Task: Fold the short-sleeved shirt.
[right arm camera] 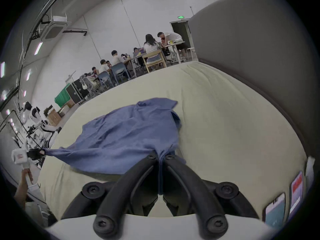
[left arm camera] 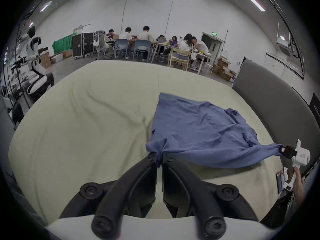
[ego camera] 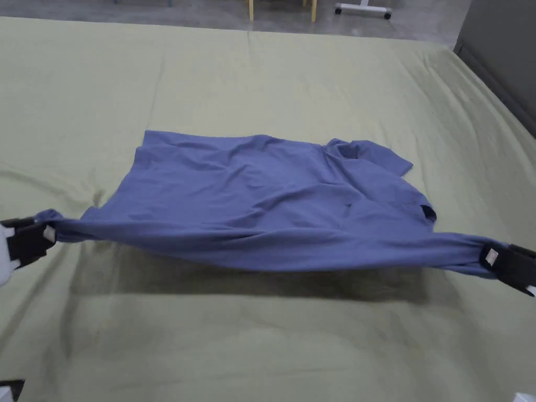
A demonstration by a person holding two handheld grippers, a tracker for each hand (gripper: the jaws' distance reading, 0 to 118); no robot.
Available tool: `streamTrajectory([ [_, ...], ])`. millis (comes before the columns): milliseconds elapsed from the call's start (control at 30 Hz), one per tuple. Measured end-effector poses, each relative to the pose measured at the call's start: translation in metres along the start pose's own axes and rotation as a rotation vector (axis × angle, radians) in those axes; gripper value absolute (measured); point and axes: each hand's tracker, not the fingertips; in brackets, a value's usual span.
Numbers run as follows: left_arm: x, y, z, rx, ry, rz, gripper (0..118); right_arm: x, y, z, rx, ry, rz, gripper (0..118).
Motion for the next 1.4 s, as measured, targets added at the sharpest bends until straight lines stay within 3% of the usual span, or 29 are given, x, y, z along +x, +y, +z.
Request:
streamTrajectory([
  [200,-0.014,-0.079,0.052,-0.089,0.079,0.049,4,0.017,-0.044,0.026,-0.080,-0.017,0.015,5],
  [300,-0.022,-0.101,0.034,-0.165,0.086,0.126,0,0.017,-0.060,0.015,-0.130,-0.044,0.052,5],
  [400,-0.013,-0.112,0.022,-0.161,0.079,0.102,0,0.016,-0.071,-0.004,-0.159,-0.087,0.069,5],
  [433,-0.007,-0.112,0.022,-0.153,0.073,0.094,0,0.015,-0.072,-0.011,-0.178,-0.115,0.111,41],
  [467,-0.004,-0.111,0.021,-0.136,0.061,0.095,0,0.013,-0.072,-0.018,-0.226,-0.173,0.130,93],
  [500,-0.003,-0.108,0.020,-0.121,0.037,0.094,2,0.011,-0.072,-0.022,-0.256,-0.229,0.120,118],
  [567,0.005,-0.098,0.027,-0.065,-0.006,0.093,97,0.011,-0.077,-0.011,-0.214,-0.171,0.098,118],
  [600,0.008,-0.093,0.031,-0.068,-0.023,0.102,104,0.013,-0.072,0.002,-0.127,-0.195,0.105,118],
  [633,0.012,-0.088,0.039,-0.081,-0.031,0.107,104,0.006,-0.068,0.017,-0.116,-0.241,0.121,118],
  [733,0.043,-0.081,0.076,0.046,0.024,0.013,104,-0.024,-0.075,0.069,0.007,-0.255,0.202,118],
  [833,0.068,-0.082,0.106,0.089,-0.014,-0.020,103,-0.059,-0.082,0.104,0.032,-0.223,0.268,118],
  [867,0.076,-0.086,0.117,0.126,-0.040,-0.041,94,-0.072,-0.086,0.114,0.029,-0.224,0.269,114],
  [900,0.082,-0.090,0.124,0.147,-0.040,-0.061,63,-0.081,-0.090,0.122,0.041,-0.211,0.277,94],
  [933,0.090,-0.091,0.127,0.121,-0.023,-0.092,0,-0.088,-0.094,0.126,0.053,-0.170,0.281,25],
  [967,0.096,-0.096,0.128,0.154,0.016,-0.083,0,-0.095,-0.099,0.126,0.046,-0.174,0.265,2],
  [1033,0.094,-0.103,0.121,0.072,-0.043,-0.106,0,-0.110,-0.105,0.133,0.072,-0.150,0.283,2],
  [1100,0.099,-0.111,0.118,0.072,-0.010,-0.122,0,-0.121,-0.107,0.129,0.038,-0.159,0.341,2],
  [1233,0.089,-0.111,0.111,0.039,0.008,-0.113,0,-0.120,-0.106,0.124,0.032,-0.081,0.296,2],
  [1400,0.076,-0.108,0.095,0.002,0.024,-0.087,2,-0.125,-0.108,0.120,0.020,-0.074,0.299,2],
])
